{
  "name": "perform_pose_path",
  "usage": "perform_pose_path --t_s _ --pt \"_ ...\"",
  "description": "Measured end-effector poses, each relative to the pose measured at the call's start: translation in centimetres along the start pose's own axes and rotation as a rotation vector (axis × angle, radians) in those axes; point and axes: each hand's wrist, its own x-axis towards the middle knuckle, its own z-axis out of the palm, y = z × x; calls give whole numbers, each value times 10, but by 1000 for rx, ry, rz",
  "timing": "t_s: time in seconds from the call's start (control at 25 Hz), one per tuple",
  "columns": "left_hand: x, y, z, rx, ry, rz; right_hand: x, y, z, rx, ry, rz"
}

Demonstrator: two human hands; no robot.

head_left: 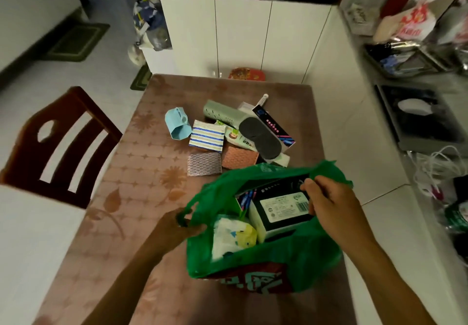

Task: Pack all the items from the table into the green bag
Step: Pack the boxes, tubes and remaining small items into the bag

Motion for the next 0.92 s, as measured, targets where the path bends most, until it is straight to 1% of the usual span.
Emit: perform_pose_path --t_s 0.04,0.08,0.12,0.16,0.2,0.24,0.28,0.32,0.36,0.44,0.48,0.52,0.56,0.6,0.64,0.68,0.76,0.8,0.84,0.88,0.92 --pt "-6 4 2 -226 38 45 -1 -2 -1 10 11 5" --pt "-12 12 2 -428 118 82 -5 -8 -5 4 41 -3" --pt "-18 25 -2 -632 179 120 -9 -18 -13 -31 96 -41" --pt "-24 39 -11 -814 195 172 -12 -30 -23 -71 175 -102" --pt "-33 54 -22 -905 206 232 -16 -44 -33 -84 253 -174" --pt "-42 65 -30 -920 210 265 -18 -56 -43 -85 322 -234" --pt "-49 70 -35 -874 209 276 -17 -64 -51 -98 366 -263" --pt "-54 70 -37 -802 183 275 -12 -63 -55 -142 373 -255" --pt "-58 67 -36 -723 117 266 -5 -57 -57 -228 343 -206" --pt "-63 49 -32 -499 -31 236 6 -32 -53 -472 185 23" --pt "-62 42 -31 -366 -42 218 8 -20 -48 -572 109 145" --pt "-60 38 -30 -235 6 223 7 -11 -43 -641 73 226" --pt "-57 38 -30 -115 105 263 6 -8 -39 -692 83 243" --pt "-54 40 -30 -34 209 329 4 -10 -34 -755 152 196" --pt "-51 45 -30 -13 276 401 2 -16 -30 -815 250 129" --pt "-50 52 -30 -48 289 449 1 -25 -26 -824 349 38" --pt "-46 62 -33 -292 213 480 2 -51 -12 -644 511 -189" --pt "-43 65 -37 -407 177 446 7 -58 0 -535 511 -311" --pt "-38 67 -42 -500 155 384 13 -59 13 -470 412 -413" --pt "-28 62 -50 -571 153 304 22 -54 29 -481 225 -485" --pt "-11 53 -57 -615 170 209 30 -43 47 -555 -6 -484"
